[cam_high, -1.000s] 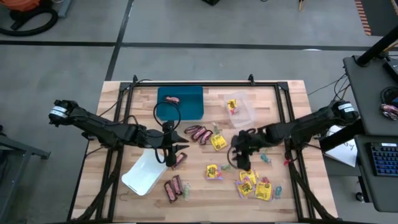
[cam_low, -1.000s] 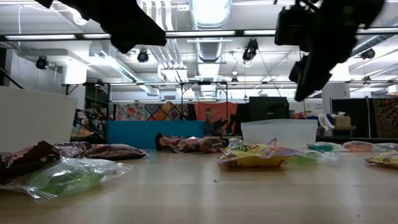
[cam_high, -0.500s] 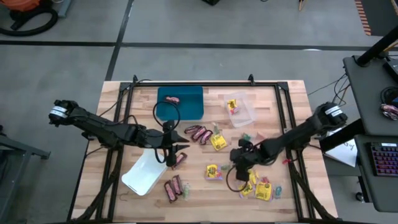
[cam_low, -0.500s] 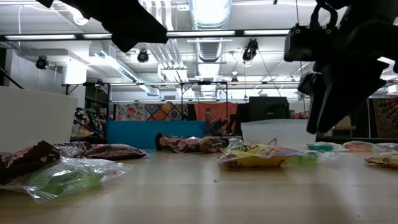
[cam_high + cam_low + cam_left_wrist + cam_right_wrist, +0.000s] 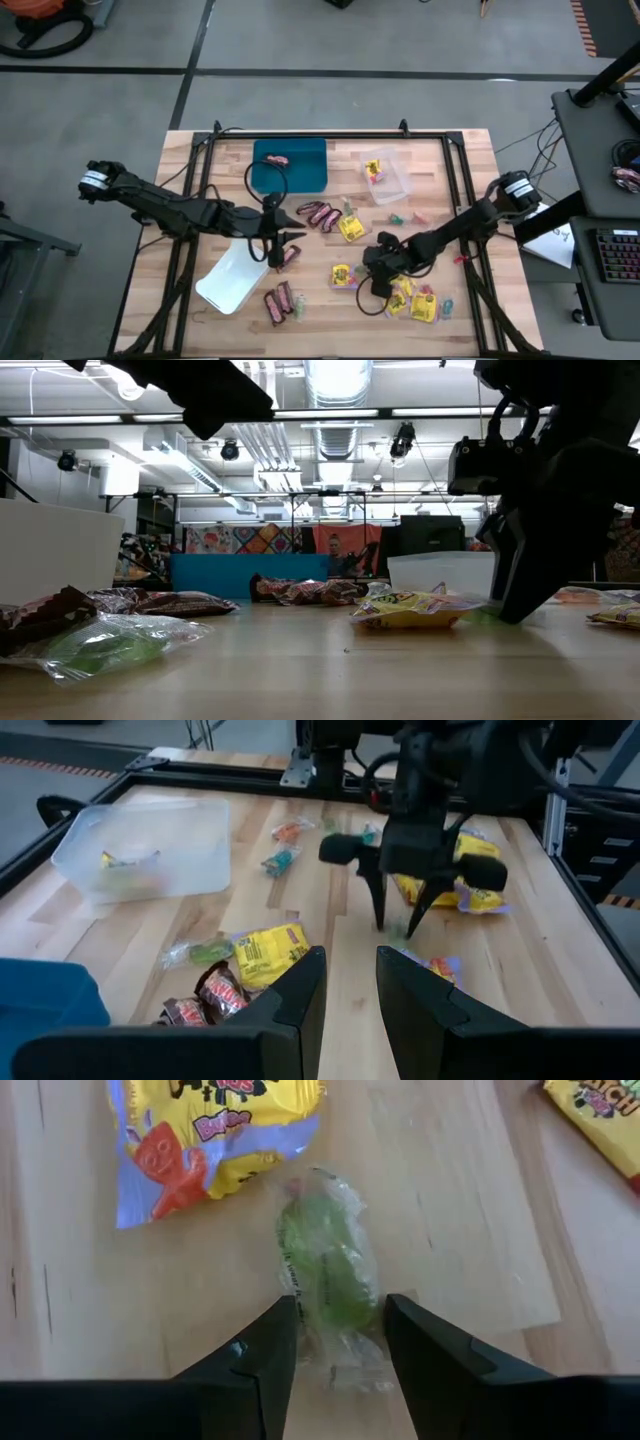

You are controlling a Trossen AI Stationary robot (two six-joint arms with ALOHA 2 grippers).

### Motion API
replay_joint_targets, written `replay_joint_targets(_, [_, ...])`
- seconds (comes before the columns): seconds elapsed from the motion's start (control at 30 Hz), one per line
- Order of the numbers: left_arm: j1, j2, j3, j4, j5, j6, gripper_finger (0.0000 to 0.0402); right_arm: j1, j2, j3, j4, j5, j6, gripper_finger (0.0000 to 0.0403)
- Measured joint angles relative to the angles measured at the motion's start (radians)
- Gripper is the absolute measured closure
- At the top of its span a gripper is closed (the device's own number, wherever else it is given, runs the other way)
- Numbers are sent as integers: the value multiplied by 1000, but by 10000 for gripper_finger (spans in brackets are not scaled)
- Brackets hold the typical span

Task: Sort candy
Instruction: Put the green gummy into the white bin

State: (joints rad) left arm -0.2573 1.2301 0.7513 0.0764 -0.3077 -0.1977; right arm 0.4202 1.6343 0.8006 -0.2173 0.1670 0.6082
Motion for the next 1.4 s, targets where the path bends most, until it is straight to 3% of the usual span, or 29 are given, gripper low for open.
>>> replay_joint_targets(0.23, [0, 0, 0, 7, 0, 5, 326, -1, -2, 0, -3, -2, 13, 301])
replay_joint_targets(0.47, [0, 0, 0, 27, 0, 2, 326, -1, -11, -2, -10, 6, 9, 381])
replay_joint_targets(0.73, [0, 0, 0, 43, 0, 5, 306, -1, -74, -7, -24, 19, -30, 391])
replay_joint_targets(1.03, [-1, 65, -1, 68, 1, 15, 250, -2, -204, -7, -13, 225, -116, 391])
replay_joint_targets(1.23, [-1, 186, 5, 222, 3, 81, 229, -2, -231, -7, 47, 397, -211, 391])
replay_joint_targets(1.4, [0, 285, 8, 423, 19, 155, 226, -4, -223, -6, 194, 489, -323, 391])
